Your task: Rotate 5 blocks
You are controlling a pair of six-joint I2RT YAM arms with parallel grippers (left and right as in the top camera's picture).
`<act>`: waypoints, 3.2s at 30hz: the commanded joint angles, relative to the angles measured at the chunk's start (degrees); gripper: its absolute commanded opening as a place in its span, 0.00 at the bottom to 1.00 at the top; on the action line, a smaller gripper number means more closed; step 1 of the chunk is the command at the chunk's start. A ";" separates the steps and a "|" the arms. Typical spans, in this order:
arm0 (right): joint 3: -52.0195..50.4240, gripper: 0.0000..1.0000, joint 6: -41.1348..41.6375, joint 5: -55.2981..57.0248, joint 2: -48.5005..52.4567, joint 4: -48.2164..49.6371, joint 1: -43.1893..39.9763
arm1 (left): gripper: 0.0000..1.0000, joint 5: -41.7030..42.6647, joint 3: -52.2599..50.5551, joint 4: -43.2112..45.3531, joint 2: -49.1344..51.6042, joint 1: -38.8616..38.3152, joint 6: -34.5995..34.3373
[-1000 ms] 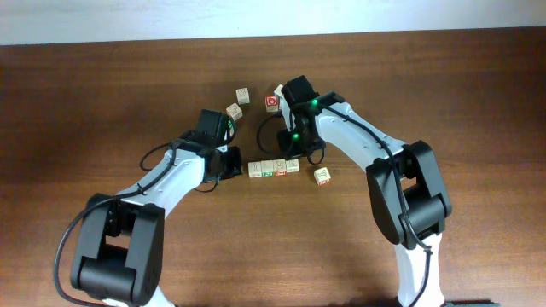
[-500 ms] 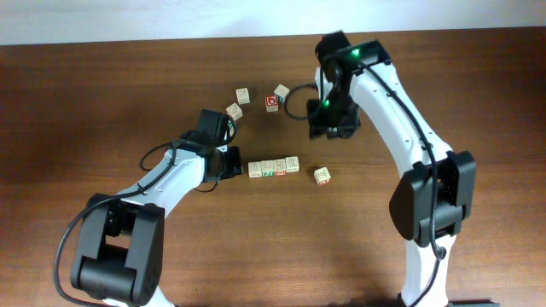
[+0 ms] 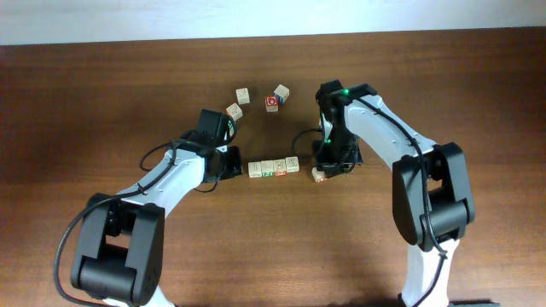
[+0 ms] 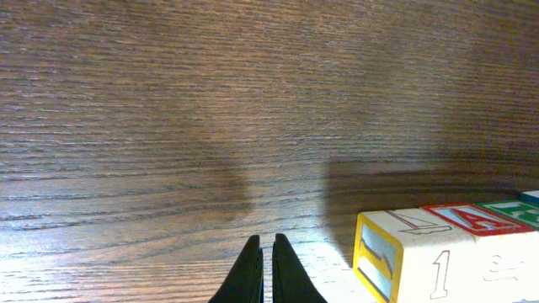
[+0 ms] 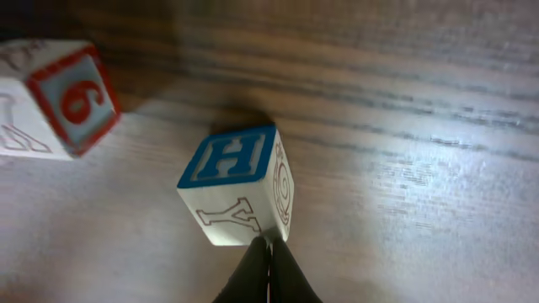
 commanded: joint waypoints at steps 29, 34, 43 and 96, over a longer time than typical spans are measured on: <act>5.42 0.30 1.18 -2.86 2.10 4.11 4.13 | 0.04 0.04 -0.04 -0.20 0.37 0.15 -0.55; 5.66 0.32 0.37 -2.86 2.12 8.46 3.72 | 0.04 0.02 -0.04 -0.76 0.37 0.07 -0.55; 5.53 0.07 -0.94 -1.36 2.14 16.04 1.66 | 0.04 0.02 -0.04 -0.74 0.37 0.07 -0.57; -2.14 0.05 -9.60 -20.85 2.51 15.41 -2.78 | 0.00 12.15 -0.07 0.61 0.37 0.07 6.21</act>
